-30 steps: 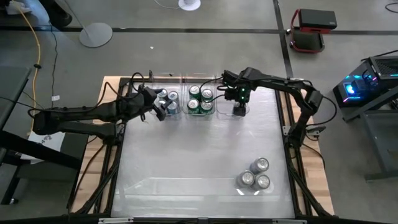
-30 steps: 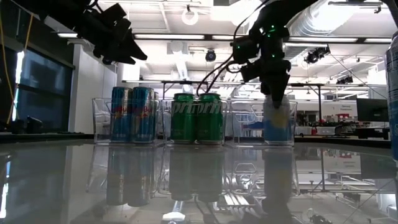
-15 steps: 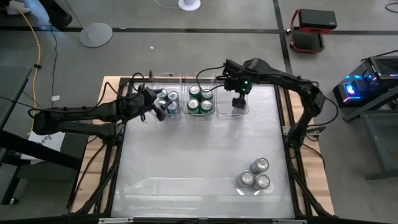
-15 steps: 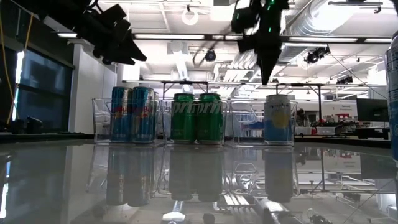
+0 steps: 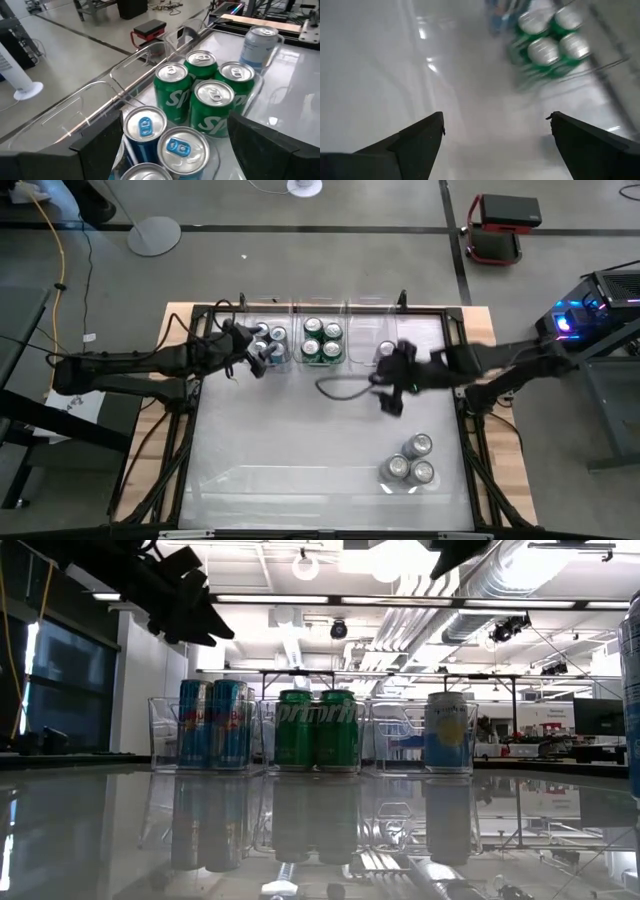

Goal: Sort soda cans
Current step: Put the bottom left blue-white soda can into the right transparent bin

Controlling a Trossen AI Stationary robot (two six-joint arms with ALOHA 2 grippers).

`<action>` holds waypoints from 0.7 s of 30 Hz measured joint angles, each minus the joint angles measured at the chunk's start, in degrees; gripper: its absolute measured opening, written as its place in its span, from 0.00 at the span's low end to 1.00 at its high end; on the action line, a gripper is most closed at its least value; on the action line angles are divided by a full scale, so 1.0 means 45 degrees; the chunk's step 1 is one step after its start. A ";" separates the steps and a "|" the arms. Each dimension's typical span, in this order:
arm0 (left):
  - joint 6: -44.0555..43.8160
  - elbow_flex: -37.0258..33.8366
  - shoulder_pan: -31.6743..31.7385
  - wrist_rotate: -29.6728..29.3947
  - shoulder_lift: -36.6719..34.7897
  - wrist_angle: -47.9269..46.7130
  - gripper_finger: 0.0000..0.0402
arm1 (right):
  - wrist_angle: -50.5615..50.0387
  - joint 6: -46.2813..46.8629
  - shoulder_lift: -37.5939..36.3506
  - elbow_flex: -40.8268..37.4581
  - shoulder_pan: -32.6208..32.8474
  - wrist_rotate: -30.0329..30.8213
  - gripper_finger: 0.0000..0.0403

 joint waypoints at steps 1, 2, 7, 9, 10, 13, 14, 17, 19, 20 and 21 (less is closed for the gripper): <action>0.0000 0.0003 -0.0066 0.0003 0.0013 0.0005 0.83 | 0.0214 0.0709 -0.0070 -0.0292 0.0451 0.0082 0.88; 0.0007 0.0003 -0.0121 0.0003 0.0042 0.0051 0.83 | 0.0373 0.1298 -0.0083 -0.0551 0.0870 0.0024 0.88; 0.0138 0.0003 -0.0295 0.0003 0.0058 0.0319 0.83 | 0.1201 0.3605 0.0673 -0.0762 0.2588 -0.2237 0.88; 0.0131 0.0003 -0.0310 0.0008 0.0063 0.0301 0.83 | 0.1284 0.4246 0.1308 -0.0337 0.3254 -0.2784 0.88; 0.0129 0.0003 -0.0310 0.0008 0.0061 0.0303 0.83 | 0.1272 0.4371 0.1646 -0.0068 0.3560 -0.3027 0.88; 0.0094 0.0003 -0.0305 0.0007 0.0059 0.0307 0.83 | 0.0931 0.4459 0.2618 0.0698 0.4368 -0.3787 0.88; 0.0143 0.0003 -0.0305 0.0003 0.0063 0.0321 0.83 | 0.0728 0.4461 0.2932 0.0890 0.4578 -0.4175 0.88; 0.0291 0.0003 -0.0295 -0.0029 0.0058 0.0341 0.83 | -0.0075 0.4421 0.3850 0.1285 0.5042 -0.4970 0.88; 0.0315 0.0003 -0.0295 -0.0048 0.0058 0.0357 0.83 | -0.0689 0.3938 0.4368 0.1372 0.5259 -0.5074 0.88; 0.0325 0.0003 -0.0295 -0.0057 0.0058 0.0371 0.83 | -0.1045 0.3780 0.4586 0.1372 0.5325 -0.5076 0.88; 0.0325 0.0003 -0.0295 -0.0060 0.0058 0.0371 0.83 | -0.1395 0.3686 0.4791 0.1372 0.5366 -0.5075 0.88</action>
